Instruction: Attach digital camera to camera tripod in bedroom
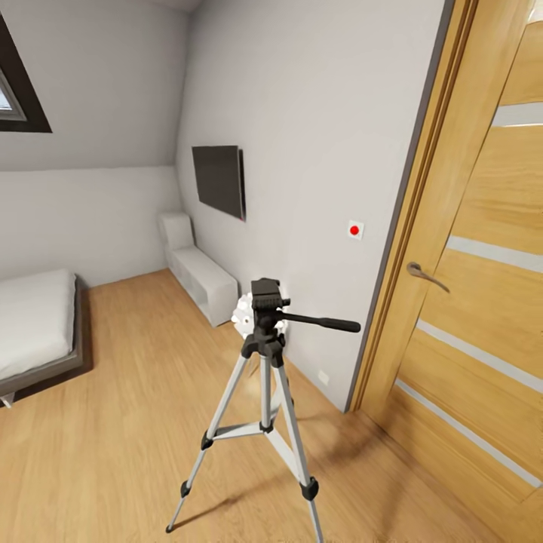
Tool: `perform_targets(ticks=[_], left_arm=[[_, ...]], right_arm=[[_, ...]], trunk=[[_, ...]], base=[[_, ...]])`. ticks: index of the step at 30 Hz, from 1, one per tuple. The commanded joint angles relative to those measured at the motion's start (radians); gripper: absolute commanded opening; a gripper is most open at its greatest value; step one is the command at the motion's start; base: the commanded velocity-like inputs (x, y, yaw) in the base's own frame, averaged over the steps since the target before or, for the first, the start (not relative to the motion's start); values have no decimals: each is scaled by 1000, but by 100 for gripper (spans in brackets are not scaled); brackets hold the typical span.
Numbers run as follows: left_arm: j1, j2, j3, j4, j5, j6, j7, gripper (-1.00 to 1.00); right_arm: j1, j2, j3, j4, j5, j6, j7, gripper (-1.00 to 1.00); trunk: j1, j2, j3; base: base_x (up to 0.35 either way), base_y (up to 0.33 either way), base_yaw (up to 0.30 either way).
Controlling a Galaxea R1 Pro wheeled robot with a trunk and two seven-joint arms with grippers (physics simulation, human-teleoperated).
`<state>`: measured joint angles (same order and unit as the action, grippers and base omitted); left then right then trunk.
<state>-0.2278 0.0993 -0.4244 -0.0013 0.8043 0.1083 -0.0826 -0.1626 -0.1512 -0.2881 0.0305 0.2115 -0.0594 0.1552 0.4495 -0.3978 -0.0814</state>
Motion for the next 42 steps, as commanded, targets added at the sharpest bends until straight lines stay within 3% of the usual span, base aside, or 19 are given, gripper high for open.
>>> perform_targets(ticks=[1,18,42], left_arm=[[-1,0,-8,0,9,4,-3,-100],[-1,0,-8,0,9,4,-3,-100],[-1,0,-8,0,9,4,-3,-100]], right_arm=[[-2,0,-9,3,9,-6,2,100],[-2,3,-9,3,11,-7,-6,100],[-2,5,-8,2,14,-8,-8,100]], trunk=[[1,-2,-4],[1,-2,-30],[1,-2,-32]], base=[[0,0,-75],[0,0,-62],[0,0,-1]])
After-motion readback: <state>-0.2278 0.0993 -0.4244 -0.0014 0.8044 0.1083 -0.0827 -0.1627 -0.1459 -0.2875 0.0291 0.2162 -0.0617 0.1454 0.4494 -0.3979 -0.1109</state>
